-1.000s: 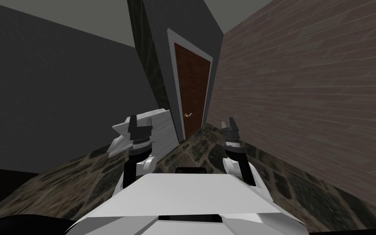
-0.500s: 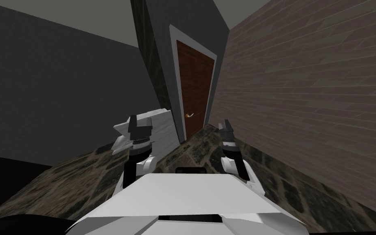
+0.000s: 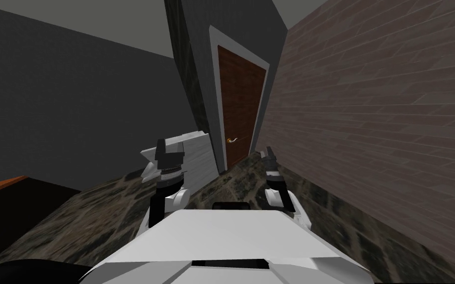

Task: Pull the door open

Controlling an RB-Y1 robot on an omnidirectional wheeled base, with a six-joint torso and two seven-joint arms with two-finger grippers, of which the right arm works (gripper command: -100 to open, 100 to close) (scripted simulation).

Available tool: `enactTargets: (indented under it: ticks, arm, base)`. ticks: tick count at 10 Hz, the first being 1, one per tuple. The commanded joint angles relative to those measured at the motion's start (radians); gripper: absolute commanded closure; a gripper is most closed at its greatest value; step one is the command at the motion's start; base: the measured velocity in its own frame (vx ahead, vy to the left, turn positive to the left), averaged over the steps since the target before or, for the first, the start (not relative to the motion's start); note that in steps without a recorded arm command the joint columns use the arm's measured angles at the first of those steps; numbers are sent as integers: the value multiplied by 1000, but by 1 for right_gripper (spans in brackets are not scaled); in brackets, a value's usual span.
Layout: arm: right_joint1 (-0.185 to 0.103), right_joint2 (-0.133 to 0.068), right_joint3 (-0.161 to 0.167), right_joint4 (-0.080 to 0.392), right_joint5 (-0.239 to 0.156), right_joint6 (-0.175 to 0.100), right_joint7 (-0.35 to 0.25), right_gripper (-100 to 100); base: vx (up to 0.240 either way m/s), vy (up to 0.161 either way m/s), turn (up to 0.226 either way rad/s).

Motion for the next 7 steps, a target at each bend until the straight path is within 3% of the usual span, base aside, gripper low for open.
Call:
enactTargets:
  ticks: [1,2,6,7]
  arm:
    - [-25,-13,5,50,-5,-14,-8,-100]
    - [-25,-13,5,61,-5,-14,-8,-100]
    - [-74,-41,17,180,-14,-40,-25,-100]
    - [-74,-41,17,183,-14,-40,-25,-100]
  base:
    - [68,-21,134]
    - [57,-16,49]
    - [60,-21,105]
    - [42,-17,54]
